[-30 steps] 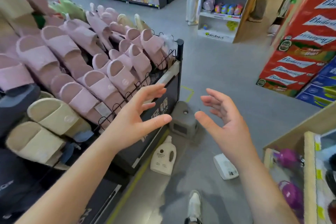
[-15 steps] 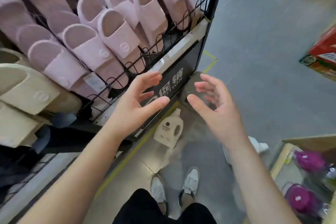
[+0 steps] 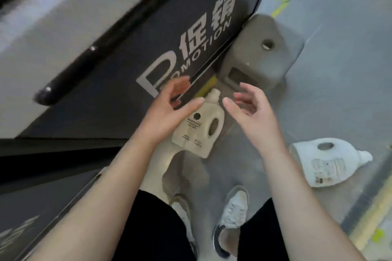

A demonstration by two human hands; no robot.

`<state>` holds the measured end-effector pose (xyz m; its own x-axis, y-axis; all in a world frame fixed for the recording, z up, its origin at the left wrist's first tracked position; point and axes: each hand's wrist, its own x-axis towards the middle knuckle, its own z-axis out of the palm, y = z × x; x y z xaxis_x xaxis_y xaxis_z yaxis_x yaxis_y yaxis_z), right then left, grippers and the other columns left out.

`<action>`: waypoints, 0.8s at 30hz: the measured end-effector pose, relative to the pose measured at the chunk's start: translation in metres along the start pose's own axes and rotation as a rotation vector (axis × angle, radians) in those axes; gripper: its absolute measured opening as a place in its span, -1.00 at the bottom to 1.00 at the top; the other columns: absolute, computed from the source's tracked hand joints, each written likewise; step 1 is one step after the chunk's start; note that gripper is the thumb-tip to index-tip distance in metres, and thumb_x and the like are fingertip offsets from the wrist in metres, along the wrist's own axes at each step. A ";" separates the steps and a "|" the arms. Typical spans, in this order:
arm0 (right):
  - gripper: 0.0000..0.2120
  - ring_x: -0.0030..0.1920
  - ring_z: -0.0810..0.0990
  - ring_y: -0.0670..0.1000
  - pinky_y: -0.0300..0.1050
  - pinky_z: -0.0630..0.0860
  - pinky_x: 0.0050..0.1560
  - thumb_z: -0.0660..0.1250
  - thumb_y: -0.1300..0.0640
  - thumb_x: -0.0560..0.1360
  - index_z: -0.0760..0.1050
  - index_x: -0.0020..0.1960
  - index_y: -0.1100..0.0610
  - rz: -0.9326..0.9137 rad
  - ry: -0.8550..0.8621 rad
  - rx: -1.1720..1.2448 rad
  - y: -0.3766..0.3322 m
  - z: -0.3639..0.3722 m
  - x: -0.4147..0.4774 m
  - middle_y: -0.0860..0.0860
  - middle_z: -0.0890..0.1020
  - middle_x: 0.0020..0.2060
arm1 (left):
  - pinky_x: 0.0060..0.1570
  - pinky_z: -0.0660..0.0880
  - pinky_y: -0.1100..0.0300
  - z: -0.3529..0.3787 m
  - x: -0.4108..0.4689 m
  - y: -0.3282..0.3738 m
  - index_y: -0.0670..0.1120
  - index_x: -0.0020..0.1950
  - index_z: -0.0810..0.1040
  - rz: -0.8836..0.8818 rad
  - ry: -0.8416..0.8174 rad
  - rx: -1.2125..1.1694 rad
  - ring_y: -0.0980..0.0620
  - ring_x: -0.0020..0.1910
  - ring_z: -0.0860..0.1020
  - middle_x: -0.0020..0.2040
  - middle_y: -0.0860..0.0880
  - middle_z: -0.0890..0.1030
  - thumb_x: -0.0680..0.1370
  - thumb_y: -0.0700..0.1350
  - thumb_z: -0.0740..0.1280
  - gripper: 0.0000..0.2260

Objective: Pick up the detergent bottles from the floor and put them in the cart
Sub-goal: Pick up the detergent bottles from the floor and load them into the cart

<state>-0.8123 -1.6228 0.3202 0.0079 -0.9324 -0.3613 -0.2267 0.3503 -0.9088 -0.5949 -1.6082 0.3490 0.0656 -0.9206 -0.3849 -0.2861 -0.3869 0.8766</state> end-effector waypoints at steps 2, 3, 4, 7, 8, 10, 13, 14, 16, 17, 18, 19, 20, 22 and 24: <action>-0.37 0.25 0.62 -0.18 -0.18 0.52 0.35 0.60 -0.12 0.46 0.47 0.46 -0.05 -0.007 -0.036 -0.047 0.040 0.014 0.022 -0.18 0.64 0.18 | 0.49 0.44 0.09 0.019 0.027 -0.047 0.16 0.52 0.43 -0.057 -0.005 -0.047 0.21 0.42 0.51 0.42 0.13 0.55 0.53 0.21 0.51 -0.40; -0.37 0.25 0.61 -0.21 -0.24 0.50 0.32 0.60 -0.11 0.47 0.46 0.46 -0.05 -0.011 -0.055 -0.073 0.059 0.021 0.032 -0.20 0.62 0.19 | 0.48 0.45 0.08 0.029 0.040 -0.071 0.17 0.52 0.43 -0.074 -0.008 -0.063 0.20 0.41 0.52 0.42 0.11 0.55 0.50 0.24 0.51 -0.38; -0.36 0.26 0.60 -0.21 -0.26 0.48 0.30 0.59 -0.12 0.47 0.45 0.47 -0.05 -0.015 -0.069 -0.092 0.075 0.029 0.041 -0.21 0.62 0.20 | 0.46 0.45 0.10 0.038 0.053 -0.093 0.18 0.51 0.43 -0.082 -0.016 -0.064 0.20 0.41 0.51 0.41 0.11 0.54 0.49 0.24 0.52 -0.38; -0.32 0.28 0.60 -0.15 -0.17 0.51 0.34 0.59 -0.18 0.46 0.43 0.49 -0.07 0.002 -0.080 -0.105 0.126 0.048 0.068 -0.17 0.62 0.25 | 0.37 0.47 0.19 0.063 0.088 -0.153 0.18 0.50 0.43 -0.098 -0.029 -0.050 0.27 0.36 0.50 0.35 0.17 0.54 0.53 0.17 0.53 -0.43; -0.32 0.28 0.60 -0.15 -0.16 0.51 0.34 0.59 -0.19 0.46 0.43 0.49 -0.07 0.022 -0.064 -0.086 0.136 0.052 0.074 -0.17 0.61 0.25 | 0.31 0.48 0.22 0.067 0.097 -0.165 0.17 0.50 0.43 -0.115 -0.016 -0.059 0.28 0.33 0.51 0.31 0.20 0.54 0.54 0.15 0.52 -0.44; -0.32 0.29 0.59 -0.15 -0.14 0.51 0.34 0.58 -0.19 0.47 0.41 0.50 -0.08 0.071 -0.039 -0.059 0.157 0.060 0.086 -0.19 0.60 0.24 | 0.22 0.48 0.26 0.074 0.114 -0.192 0.15 0.50 0.44 -0.175 0.017 -0.072 0.23 0.31 0.53 0.29 0.18 0.54 0.55 0.11 0.53 -0.45; -0.32 0.30 0.57 -0.09 -0.10 0.52 0.35 0.56 -0.18 0.48 0.40 0.51 -0.08 0.116 -0.013 -0.056 0.194 0.068 0.102 -0.12 0.59 0.28 | 0.12 0.46 0.31 0.085 0.132 -0.231 0.12 0.52 0.43 -0.205 0.033 -0.048 0.27 0.25 0.53 0.27 0.20 0.52 0.55 0.10 0.53 -0.43; -0.31 0.30 0.57 -0.09 -0.11 0.52 0.33 0.56 -0.18 0.48 0.39 0.52 -0.07 0.132 -0.006 -0.068 0.204 0.070 0.106 -0.09 0.59 0.29 | 0.09 0.45 0.34 0.088 0.136 -0.243 0.11 0.52 0.43 -0.211 0.036 -0.034 0.32 0.20 0.51 0.23 0.23 0.51 0.56 0.09 0.53 -0.43; -0.26 0.26 0.56 -0.08 -0.15 0.50 0.22 0.56 -0.21 0.46 0.38 0.54 -0.05 0.161 0.000 -0.133 0.223 0.074 0.112 -0.06 0.57 0.31 | 0.01 0.44 0.40 0.092 0.143 -0.262 0.08 0.51 0.43 -0.234 0.042 -0.016 0.38 0.13 0.50 0.16 0.29 0.50 0.57 0.05 0.53 -0.45; -0.24 0.25 0.56 -0.07 -0.14 0.48 0.20 0.56 -0.23 0.45 0.38 0.54 -0.03 0.177 -0.005 -0.180 0.233 0.076 0.113 -0.04 0.56 0.33 | -0.02 0.43 0.43 0.093 0.146 -0.270 0.08 0.51 0.44 -0.250 0.043 -0.008 0.36 0.11 0.51 0.14 0.29 0.50 0.57 0.02 0.53 -0.46; -0.21 0.26 0.56 -0.04 -0.11 0.50 0.22 0.56 -0.24 0.44 0.37 0.55 -0.02 0.192 -0.005 -0.230 0.243 0.078 0.113 -0.02 0.53 0.35 | -0.03 0.42 0.44 0.092 0.149 -0.278 0.07 0.50 0.44 -0.258 0.046 0.006 0.32 0.13 0.53 0.16 0.27 0.51 0.57 0.00 0.54 -0.46; -0.19 0.30 0.56 0.01 -0.04 0.52 0.28 0.56 -0.26 0.43 0.36 0.55 0.00 0.209 0.000 -0.272 0.253 0.080 0.113 0.01 0.51 0.37 | -0.01 0.43 0.42 0.093 0.153 -0.284 0.07 0.51 0.45 -0.255 0.052 0.027 0.24 0.18 0.54 0.21 0.21 0.53 0.55 -0.01 0.55 -0.44; -0.18 0.34 0.56 0.06 0.04 0.53 0.34 0.57 -0.26 0.42 0.36 0.55 0.03 0.228 0.011 -0.301 0.263 0.081 0.113 0.04 0.48 0.39 | 0.05 0.46 0.37 0.093 0.157 -0.289 0.08 0.51 0.44 -0.250 0.053 0.058 0.16 0.23 0.54 0.29 0.13 0.54 0.53 0.00 0.57 -0.41; -0.17 0.38 0.54 0.14 0.07 0.51 0.38 0.58 -0.26 0.40 0.38 0.52 0.08 0.273 0.027 -0.340 0.279 0.084 0.113 0.09 0.46 0.39 | 0.26 0.53 0.14 0.092 0.163 -0.296 0.10 0.55 0.42 -0.279 0.032 0.129 0.01 0.32 0.56 0.43 0.00 0.51 0.47 0.10 0.61 -0.30; -0.18 0.38 0.52 0.17 -0.02 0.48 0.31 0.59 -0.26 0.40 0.38 0.49 0.10 0.331 0.028 -0.351 0.290 0.086 0.114 0.11 0.45 0.38 | 0.42 0.49 -0.10 0.094 0.165 -0.299 0.14 0.60 0.36 -0.301 -0.011 0.233 -0.09 0.40 0.54 0.48 -0.05 0.47 0.36 0.26 0.59 -0.14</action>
<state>-0.7935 -1.6196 -0.0020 -0.1450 -0.7797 -0.6091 -0.5280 0.5816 -0.6189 -0.5880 -1.6396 -0.0038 0.1700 -0.7667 -0.6191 -0.4656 -0.6162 0.6352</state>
